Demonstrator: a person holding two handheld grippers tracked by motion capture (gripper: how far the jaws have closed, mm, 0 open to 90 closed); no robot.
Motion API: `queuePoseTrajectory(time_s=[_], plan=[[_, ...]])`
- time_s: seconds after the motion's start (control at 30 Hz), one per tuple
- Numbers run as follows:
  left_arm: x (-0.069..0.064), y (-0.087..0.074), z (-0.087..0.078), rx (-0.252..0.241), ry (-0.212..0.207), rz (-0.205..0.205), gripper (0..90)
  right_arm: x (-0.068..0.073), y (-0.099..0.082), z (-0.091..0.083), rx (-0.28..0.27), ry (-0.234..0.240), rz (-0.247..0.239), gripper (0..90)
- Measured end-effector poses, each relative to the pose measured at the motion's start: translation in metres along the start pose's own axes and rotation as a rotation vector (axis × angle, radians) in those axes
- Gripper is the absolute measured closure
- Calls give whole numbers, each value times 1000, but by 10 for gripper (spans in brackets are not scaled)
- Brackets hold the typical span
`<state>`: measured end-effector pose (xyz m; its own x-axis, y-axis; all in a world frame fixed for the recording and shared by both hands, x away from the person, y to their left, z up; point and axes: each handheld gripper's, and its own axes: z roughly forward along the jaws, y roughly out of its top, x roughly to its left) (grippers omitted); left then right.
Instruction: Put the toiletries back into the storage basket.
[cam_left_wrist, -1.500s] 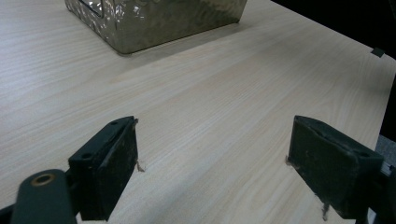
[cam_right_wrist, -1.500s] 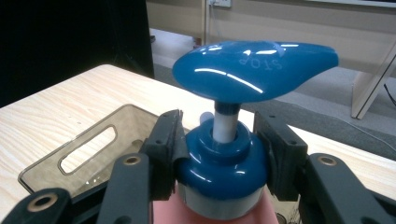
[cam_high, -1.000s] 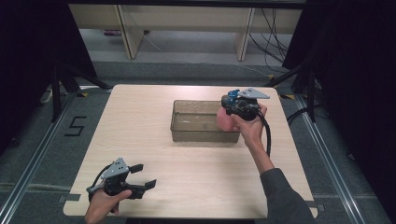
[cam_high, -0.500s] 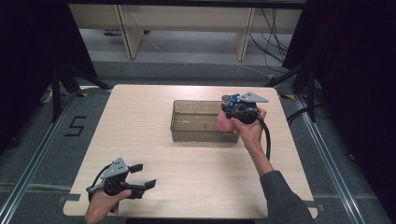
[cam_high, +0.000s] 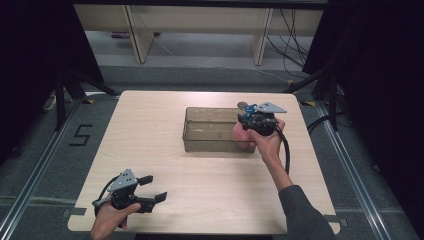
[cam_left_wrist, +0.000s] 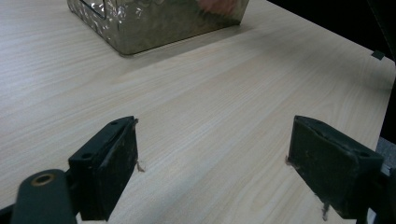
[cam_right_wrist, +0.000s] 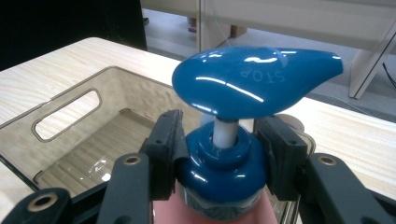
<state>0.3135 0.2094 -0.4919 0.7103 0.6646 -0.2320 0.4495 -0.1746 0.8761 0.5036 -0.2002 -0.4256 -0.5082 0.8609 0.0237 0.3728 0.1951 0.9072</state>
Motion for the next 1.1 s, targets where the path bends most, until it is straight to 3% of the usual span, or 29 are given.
queuePoseTrajectory(time_s=[0.13,0.33,0.37,0.43,0.47,0.67,0.77,0.83,0.93,1.07,1.1], plan=[[1,0,0,-1,-7,6,153,0,-3,2,-3,-4,-23,536],[1,0,0,1,-3,5,154,2,-8,3,11,-7,23,537],[0,0,0,2,1,3,154,0,-9,5,11,-12,-3,537],[0,0,0,-5,-6,2,153,1,-10,4,13,-9,16,536],[0,0,0,-5,-6,1,154,-1,-10,5,9,-9,-13,536],[0,0,0,-3,-6,8,154,1,-9,6,20,-30,-42,516],[0,0,0,-7,-3,4,154,3,-9,3,-2,-54,-2,395],[0,0,0,-7,-3,3,153,0,-8,1,-14,-36,35,334],[1,0,0,-1,-3,10,154,-1,-7,-2,-18,-21,48,302],[0,0,0,-1,1,8,153,-4,-9,-9,-9,4,106,236],[0,0,0,-1,2,10,154,-5,-10,-10,-19,6,97,234]])
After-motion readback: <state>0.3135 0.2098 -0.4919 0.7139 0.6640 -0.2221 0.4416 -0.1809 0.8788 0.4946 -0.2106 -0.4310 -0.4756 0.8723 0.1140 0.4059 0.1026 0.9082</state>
